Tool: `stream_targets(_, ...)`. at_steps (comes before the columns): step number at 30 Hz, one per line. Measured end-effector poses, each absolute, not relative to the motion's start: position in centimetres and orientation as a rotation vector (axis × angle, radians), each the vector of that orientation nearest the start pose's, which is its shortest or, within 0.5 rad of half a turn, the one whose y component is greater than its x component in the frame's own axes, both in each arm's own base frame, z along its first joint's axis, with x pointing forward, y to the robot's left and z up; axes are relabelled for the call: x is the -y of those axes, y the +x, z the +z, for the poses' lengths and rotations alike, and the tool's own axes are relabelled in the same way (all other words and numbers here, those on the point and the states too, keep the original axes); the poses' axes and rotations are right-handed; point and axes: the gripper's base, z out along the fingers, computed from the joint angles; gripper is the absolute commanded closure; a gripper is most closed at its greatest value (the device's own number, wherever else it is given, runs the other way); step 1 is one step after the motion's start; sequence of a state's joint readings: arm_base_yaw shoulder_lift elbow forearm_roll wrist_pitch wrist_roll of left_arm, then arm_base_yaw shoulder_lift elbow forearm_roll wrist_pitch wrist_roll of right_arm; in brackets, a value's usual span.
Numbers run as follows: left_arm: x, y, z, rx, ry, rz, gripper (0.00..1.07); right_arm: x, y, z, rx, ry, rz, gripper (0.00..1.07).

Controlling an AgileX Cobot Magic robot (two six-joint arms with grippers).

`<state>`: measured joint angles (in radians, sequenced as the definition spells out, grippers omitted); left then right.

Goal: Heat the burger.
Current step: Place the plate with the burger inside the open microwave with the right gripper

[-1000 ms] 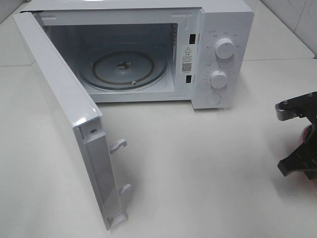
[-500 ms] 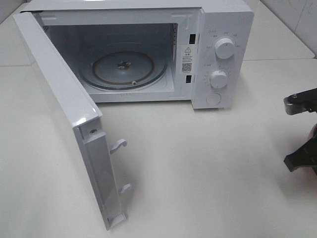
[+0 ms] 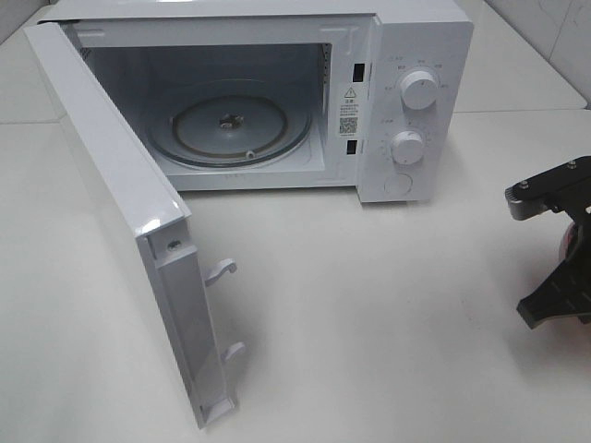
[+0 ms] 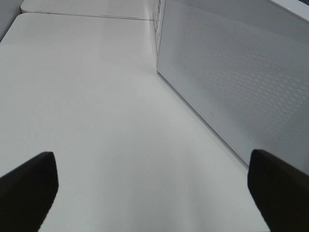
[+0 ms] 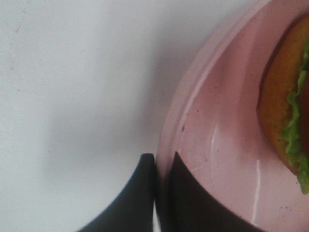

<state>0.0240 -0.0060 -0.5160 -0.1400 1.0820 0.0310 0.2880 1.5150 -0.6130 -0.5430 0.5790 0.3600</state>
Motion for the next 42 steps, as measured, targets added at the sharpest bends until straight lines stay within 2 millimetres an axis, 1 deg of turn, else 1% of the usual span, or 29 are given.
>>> stream_targets(9,1.1,-0.9,28.1,-2.038,0.017,-0.133,0.06,-4.8,22.6,15.6,-2.804,-0.532,-0.423,1.07)
stream_targets(18,1.1,-0.9,28.1,-2.038,0.017,-0.133,0.06,-4.5,22.3,15.6,-2.841,-0.486,-0.466,1.07)
stream_targets(20,1.1,-0.9,28.1,-2.038,0.017,-0.133,0.06,-4.4,22.1,16.3,-2.820,-0.471,-0.463,1.07)
stream_targets(22,1.1,-0.9,28.1,-2.038,0.017,-0.133,0.06,-4.4,22.1,16.6,-2.811,-0.465,-0.461,1.07)
stream_targets(23,1.1,-0.9,28.1,-2.038,0.017,-0.133,0.06,-4.2,21.9,17.2,-2.797,-0.457,-0.468,1.07)
stream_targets(24,1.1,-0.9,28.1,-2.038,0.017,-0.133,0.06,-4.2,21.9,17.2,-2.797,-0.457,-0.468,1.07)
stream_targets(26,1.1,-0.9,28.1,-2.038,0.017,-0.133,0.06,-3.9,21.5,17.9,-2.788,-0.444,-0.491,1.07)
stream_targets(29,1.1,-0.9,28.1,-2.038,0.017,-0.133,0.06,-3.8,21.4,18.1,-2.788,-0.440,-0.498,1.07)
stream_targets(34,1.1,-0.9,28.1,-2.038,0.017,-0.133,0.06,-3.5,20.8,19.1,-2.774,-0.441,-0.523,1.07)
stream_targets(42,1.1,-0.9,28.1,-2.038,0.017,-0.133,0.06,-3.0,20.1,19.8,-2.787,-0.413,-0.555,1.07)
